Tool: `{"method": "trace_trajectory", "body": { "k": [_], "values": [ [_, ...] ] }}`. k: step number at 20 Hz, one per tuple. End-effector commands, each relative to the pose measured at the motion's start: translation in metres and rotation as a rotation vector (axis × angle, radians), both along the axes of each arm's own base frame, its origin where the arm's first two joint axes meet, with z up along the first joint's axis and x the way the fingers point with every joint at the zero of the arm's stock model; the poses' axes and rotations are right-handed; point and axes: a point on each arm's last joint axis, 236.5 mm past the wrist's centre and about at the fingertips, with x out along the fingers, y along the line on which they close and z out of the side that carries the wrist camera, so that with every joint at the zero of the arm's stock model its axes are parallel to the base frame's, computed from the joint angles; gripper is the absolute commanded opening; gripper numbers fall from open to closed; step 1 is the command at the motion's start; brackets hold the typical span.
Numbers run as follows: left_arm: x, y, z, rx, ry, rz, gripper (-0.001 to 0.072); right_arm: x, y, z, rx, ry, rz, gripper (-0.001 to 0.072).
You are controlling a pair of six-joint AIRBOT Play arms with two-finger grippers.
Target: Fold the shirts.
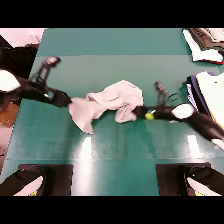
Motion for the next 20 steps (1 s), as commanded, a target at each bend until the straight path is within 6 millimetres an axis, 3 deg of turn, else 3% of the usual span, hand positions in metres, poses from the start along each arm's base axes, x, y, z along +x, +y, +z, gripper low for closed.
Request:
{"method": "trace_trajectory", "body": {
  "k": [1,4,6,9,11,14,16,18,20],
  "values": [
    [0.016,0.031,0.101,0.095,-0.262,0.051,0.0021,0.016,-0.078,0.104,-0.033,-0.214,-0.103,0.0014],
    [0.003,0.036,0.2,0.06,-0.478,0.064,0.0021,0.01,-0.144,0.21,-0.066,-0.416,-0.247,0.0014],
    [-0.016,0.04,0.247,0.043,-0.571,0.063,0.0021,-0.007,-0.174,0.266,-0.12,-0.533,-0.324,0.0014],
    [-0.049,0.044,0.296,0.024,-0.664,0.054,0.0021,-0.044,-0.199,0.326,-0.22,-0.657,-0.419,0.0014],
    [-0.072,0.044,0.329,-0.031,-0.727,0.072,0.0021,-0.066,-0.208,0.352,-0.293,-0.705,-0.475,0.0014],
    [-0.103,0.032,0.367,-0.123,-0.83,0.028,0.0021,-0.087,-0.212,0.372,-0.378,-0.714,-0.515,0.0014],
    [-0.115,0.019,0.374,-0.179,-0.84,-0.023,0.0021,-0.089,-0.206,0.368,-0.371,-0.667,-0.475,0.0014],
    [-0.109,0.014,0.366,-0.184,-0.817,-0.034,0.0021,-0.084,-0.196,0.346,-0.311,-0.555,-0.4,0.0014],
    [-0.085,0.014,0.337,-0.151,-0.74,-0.023,0.0021,-0.074,-0.184,0.308,-0.219,-0.393,-0.312,0.0014]
  ]
}}
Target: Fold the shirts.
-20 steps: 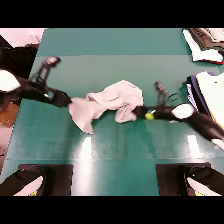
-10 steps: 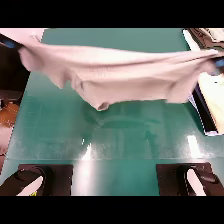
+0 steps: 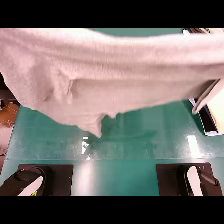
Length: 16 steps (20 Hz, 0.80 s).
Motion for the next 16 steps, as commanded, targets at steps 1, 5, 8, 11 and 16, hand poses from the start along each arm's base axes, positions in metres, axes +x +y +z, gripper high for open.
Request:
{"method": "trace_trajectory", "body": {
  "k": [1,5,8,11,16],
  "values": [
    [0.027,-0.009,-0.042,0.038,0.108,-0.02,0.0021,0.007,0.023,-0.057,0.119,0.246,0.14,0.0014],
    [0.104,-0.007,-0.175,0.189,0.44,0.014,0.0021,0.041,0.051,-0.178,0.164,0.591,0.276,0.0014],
    [0.175,-0.001,-0.275,0.275,0.625,0.081,0.0021,0.083,0.069,-0.263,0.158,0.716,0.277,0.0015],
    [0.242,-0.001,-0.345,0.225,0.694,0.158,0.0022,0.14,0.068,-0.308,0.188,0.683,0.197,0.0016],
    [0.275,0.035,-0.376,0.111,0.756,0.297,0.0613,0.211,0.042,-0.297,0.161,0.585,0.162,0.0592]
  ]
}}
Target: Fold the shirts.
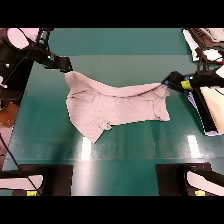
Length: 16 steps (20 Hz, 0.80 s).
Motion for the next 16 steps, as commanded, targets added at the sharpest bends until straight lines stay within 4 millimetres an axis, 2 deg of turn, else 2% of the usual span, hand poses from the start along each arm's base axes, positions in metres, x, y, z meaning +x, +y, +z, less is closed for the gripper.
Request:
{"method": "trace_trajectory", "body": {
  "k": [1,3,5,8,11,13,15,16],
  "values": [
    [0.016,0.033,-0.018,-0.02,0.04,0.113,0.0613,0.04,-0.02,0.007,-0.023,-0.044,-0.018,0.055],
    [0.0,0.061,-0.015,-0.015,0.102,0.152,0.0612,0.036,-0.032,0.026,-0.034,-0.049,0.006,0.0472],
    [-0.024,0.077,-0.018,-0.03,0.188,0.16,0.0612,0.019,-0.037,0.039,-0.051,-0.048,0.048,0.0453],
    [-0.058,0.071,-0.035,-0.114,0.247,0.145,0.0612,-0.015,-0.032,0.042,-0.06,-0.035,0.086,0.0453],
    [-0.112,0.057,-0.081,-0.17,0.334,0.164,0.0613,-0.046,-0.022,0.036,-0.067,-0.039,0.107,0.0452],
    [-0.148,0.038,-0.115,-0.255,0.4,0.184,0.0612,-0.063,-0.017,0.031,-0.067,-0.038,0.111,0.0451],
    [-0.177,0.021,-0.147,-0.332,0.475,0.2,0.0613,-0.074,-0.015,0.025,-0.06,-0.037,0.104,0.0451],
    [-0.187,0.019,-0.163,-0.345,0.502,0.225,0.0613,-0.079,-0.014,0.023,-0.059,-0.034,0.104,0.0451]
  ]
}}
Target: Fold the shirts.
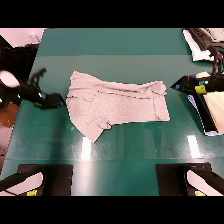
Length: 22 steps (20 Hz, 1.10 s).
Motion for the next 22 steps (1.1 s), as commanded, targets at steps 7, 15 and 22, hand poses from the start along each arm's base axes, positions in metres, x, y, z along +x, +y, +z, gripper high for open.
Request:
{"method": "trace_trajectory", "body": {
  "k": [7,15,22],
  "values": [
    [-0.033,-0.03,-0.059,-0.171,0.031,0.152,0.0612,-0.028,0.006,-0.003,-0.001,-0.015,0.005,0.0451],
    [-0.009,-0.043,-0.055,-0.16,-0.077,0.17,0.0061,-0.033,-0.004,-0.01,-0.05,0.009,0.008,0.045],
    [0.008,-0.048,-0.028,-0.18,-0.122,0.138,0.0021,-0.075,-0.031,-0.074,-0.197,0.218,0.012,0.045]
  ]
}}
